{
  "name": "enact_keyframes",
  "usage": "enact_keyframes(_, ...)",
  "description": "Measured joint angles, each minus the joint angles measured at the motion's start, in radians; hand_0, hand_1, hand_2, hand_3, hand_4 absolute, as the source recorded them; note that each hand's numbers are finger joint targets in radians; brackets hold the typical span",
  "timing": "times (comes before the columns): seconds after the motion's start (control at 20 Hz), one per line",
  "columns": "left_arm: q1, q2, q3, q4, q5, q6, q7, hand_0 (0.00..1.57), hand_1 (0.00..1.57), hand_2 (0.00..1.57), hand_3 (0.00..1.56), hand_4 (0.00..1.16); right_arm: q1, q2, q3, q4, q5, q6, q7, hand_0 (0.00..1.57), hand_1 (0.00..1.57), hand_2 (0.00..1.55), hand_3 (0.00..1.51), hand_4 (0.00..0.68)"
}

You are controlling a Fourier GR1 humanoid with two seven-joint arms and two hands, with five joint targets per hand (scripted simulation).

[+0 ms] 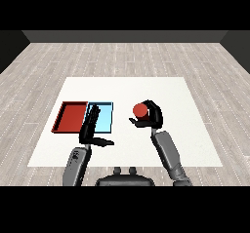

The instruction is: Pick the red can and put it in the red box

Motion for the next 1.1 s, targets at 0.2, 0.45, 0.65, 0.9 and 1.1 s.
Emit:
enact_keyframes(0.2, -0.067, -0.001, -0.078, 0.045, -0.017, 0.092, 0.051, 0.0, 0.0, 0.0, 0.0, 0.0, -0.036, 0.013, 0.08, 0.001, 0.001, -0.086, -0.004, 1.44, 1.44, 1.42, 1.4, 0.634)
enact_keyframes(0.45, -0.127, -0.002, -0.126, 0.135, -0.013, 0.148, 0.054, 0.0, 0.0, 0.0, 0.0, 0.0, -0.037, 0.017, 0.127, -0.011, -0.004, -0.126, -0.029, 1.44, 1.44, 1.43, 1.4, 0.616)
enact_keyframes(0.65, -0.164, -0.002, -0.16, 0.21, 0.006, 0.184, 0.043, 0.0, 0.0, 0.0, 0.0, 0.0, -0.017, 0.019, 0.146, -0.03, 0.004, -0.123, -0.046, 1.44, 1.44, 1.44, 1.4, 0.634)
enact_keyframes(0.9, -0.188, -0.002, -0.205, 0.284, 0.04, 0.225, 0.019, 0.0, 0.0, 0.0, 0.0, 0.0, -0.016, 0.02, 0.153, -0.039, 0.0, -0.11, -0.06, 1.47, 1.47, 1.44, 1.39, 0.658)
enact_keyframes(1.1, -0.199, -0.002, -0.201, 0.328, 0.065, 0.212, 0.0, 0.0, 0.0, 0.0, 0.0, 0.0, -0.027, 0.02, 0.152, -0.043, -0.007, -0.1, -0.058, 1.46, 1.46, 1.43, 1.39, 0.652)
